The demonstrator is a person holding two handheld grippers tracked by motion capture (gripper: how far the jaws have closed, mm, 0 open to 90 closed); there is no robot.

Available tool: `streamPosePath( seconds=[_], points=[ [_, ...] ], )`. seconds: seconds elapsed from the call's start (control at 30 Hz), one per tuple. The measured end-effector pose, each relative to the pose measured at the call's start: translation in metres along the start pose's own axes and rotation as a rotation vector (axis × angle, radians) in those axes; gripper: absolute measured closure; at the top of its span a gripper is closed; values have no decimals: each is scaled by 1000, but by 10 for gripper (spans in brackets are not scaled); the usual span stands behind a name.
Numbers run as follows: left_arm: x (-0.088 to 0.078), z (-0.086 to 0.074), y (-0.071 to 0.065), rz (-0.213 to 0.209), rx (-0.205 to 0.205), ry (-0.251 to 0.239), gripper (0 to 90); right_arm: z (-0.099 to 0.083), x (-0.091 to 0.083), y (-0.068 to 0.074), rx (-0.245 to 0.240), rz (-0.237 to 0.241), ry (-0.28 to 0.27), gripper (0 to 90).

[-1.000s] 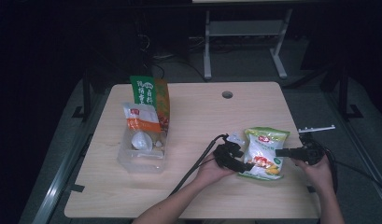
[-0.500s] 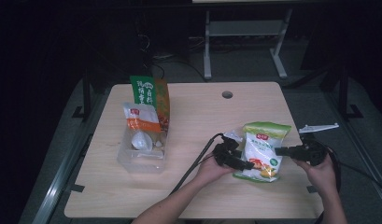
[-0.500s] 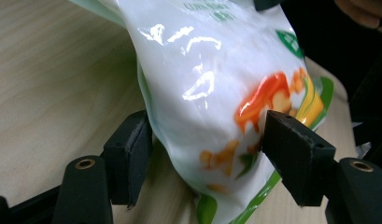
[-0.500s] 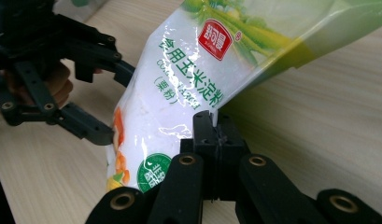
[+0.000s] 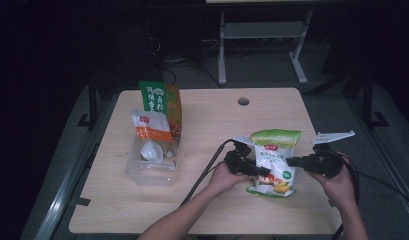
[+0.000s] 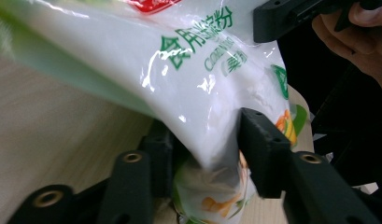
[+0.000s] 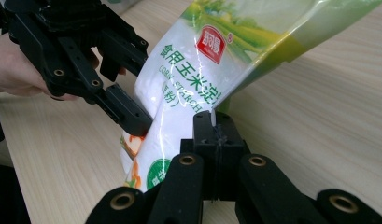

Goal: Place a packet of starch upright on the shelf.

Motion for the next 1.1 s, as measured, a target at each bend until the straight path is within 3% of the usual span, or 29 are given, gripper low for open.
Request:
streamPosePath(
  seconds=[0.13, 0.3, 0.47, 0.6, 0.8, 0.97, 1.1],
  points=[
    [-7, 4, -1, 53, 29, -13, 626, 4, -1, 6, -19, 1, -33, 895],
    [-18, 10, 0, 145, 98, -16, 685, 11, -2, 15, -34, 0, -88, 894],
    [-29, 10, 1, 221, 173, 4, 723, 15, 4, 21, -50, 6, -115, 892],
    [-35, 6, 0, 265, 245, 44, 733, 13, 12, 23, -56, 26, -103, 887],
    [-39, 0, -2, 293, 276, 49, 741, 8, 21, 22, -37, 53, -65, 868],
    [-38, -3, -10, 299, 340, 69, 746, 5, 31, 22, -22, 99, -14, 757],
    [-39, -5, -10, 298, 338, 63, 747, 4, 35, 22, -18, 108, 0, 725]
  ],
)
Point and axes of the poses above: each handheld gripper's, and its own axes: x roughly forward along the jaws, z roughly out of its top, y roughly to its left, the point moved 7 cm from there along x, roughly forward along the jaws, and after that the axes turned 15 degrees about x, right-handed, at the moved point
